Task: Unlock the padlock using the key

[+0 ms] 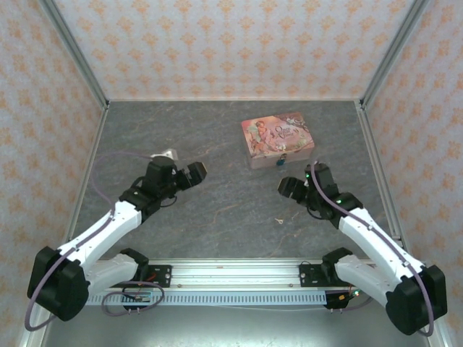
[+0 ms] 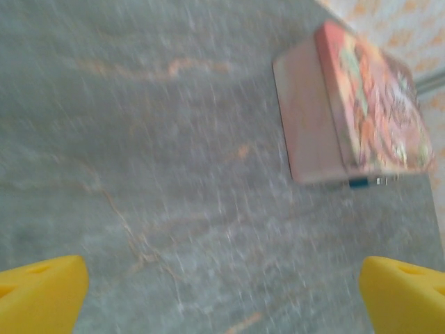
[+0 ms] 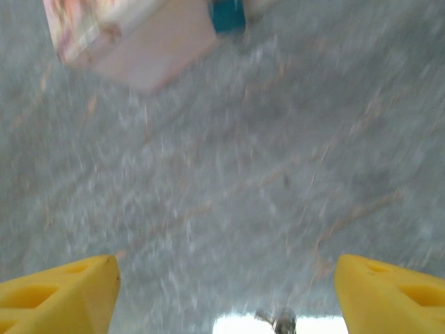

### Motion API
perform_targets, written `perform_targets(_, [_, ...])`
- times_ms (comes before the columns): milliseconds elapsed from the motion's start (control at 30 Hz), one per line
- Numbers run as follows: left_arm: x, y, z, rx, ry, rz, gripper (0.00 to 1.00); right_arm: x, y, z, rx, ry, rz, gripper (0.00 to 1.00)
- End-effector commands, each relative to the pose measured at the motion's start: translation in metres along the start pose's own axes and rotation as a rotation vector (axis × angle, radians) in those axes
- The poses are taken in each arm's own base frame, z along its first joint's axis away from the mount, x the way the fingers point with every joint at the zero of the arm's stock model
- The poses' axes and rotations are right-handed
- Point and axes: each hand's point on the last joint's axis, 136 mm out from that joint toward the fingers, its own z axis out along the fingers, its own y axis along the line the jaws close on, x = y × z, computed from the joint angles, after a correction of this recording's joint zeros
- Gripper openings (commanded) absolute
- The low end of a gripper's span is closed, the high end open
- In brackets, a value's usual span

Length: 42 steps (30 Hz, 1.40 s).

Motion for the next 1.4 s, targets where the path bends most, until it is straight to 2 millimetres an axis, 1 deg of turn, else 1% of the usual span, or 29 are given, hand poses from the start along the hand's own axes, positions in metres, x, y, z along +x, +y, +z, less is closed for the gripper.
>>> perform_targets(0, [0.020,-0.021,0.011,0.072,0.050,-0.070,1.00,0.042,-0.021,0.005,0.115,0.146,0.049,0.78])
perform_targets(100, [0.036,-0.033,0.022,0.092,0.093,-0.055,1.00,0.059,-0.027,0.011,0.183,0.213,0.004,0.73])
perform_targets(167, [0.044,-0.040,0.028,0.100,0.110,-0.049,1.00,0.068,-0.031,0.016,0.230,0.258,-0.019,0.69])
perform_targets(300, [0.051,-0.047,0.036,0.098,0.126,-0.035,1.00,0.077,-0.032,0.028,0.320,0.330,-0.081,0.58])
perform_targets(433, [0.051,-0.049,0.037,0.093,0.129,-0.032,1.00,0.079,-0.036,0.037,0.420,0.372,-0.128,0.49])
perform_targets(533, [0.050,-0.046,0.035,0.077,0.124,-0.022,1.00,0.081,-0.034,0.046,0.437,0.392,-0.133,0.44])
perform_targets(633, [0.049,-0.045,0.032,0.068,0.122,-0.014,1.00,0.083,-0.038,0.051,0.466,0.407,-0.130,0.40])
perform_targets(867, [0.049,-0.040,0.031,0.047,0.116,-0.008,1.00,0.090,-0.045,0.053,0.500,0.438,-0.133,0.35])
perform_targets(1167, [0.048,-0.041,0.032,0.039,0.120,-0.006,1.00,0.102,-0.053,0.051,0.506,0.475,-0.112,0.26])
perform_targets(1267, [0.048,-0.041,0.032,0.034,0.121,0.002,1.00,0.107,-0.055,0.052,0.501,0.486,-0.106,0.21])
perform_targets(1367, [0.048,-0.040,0.032,0.030,0.122,0.003,1.00,0.114,-0.058,0.053,0.495,0.500,-0.087,0.13])
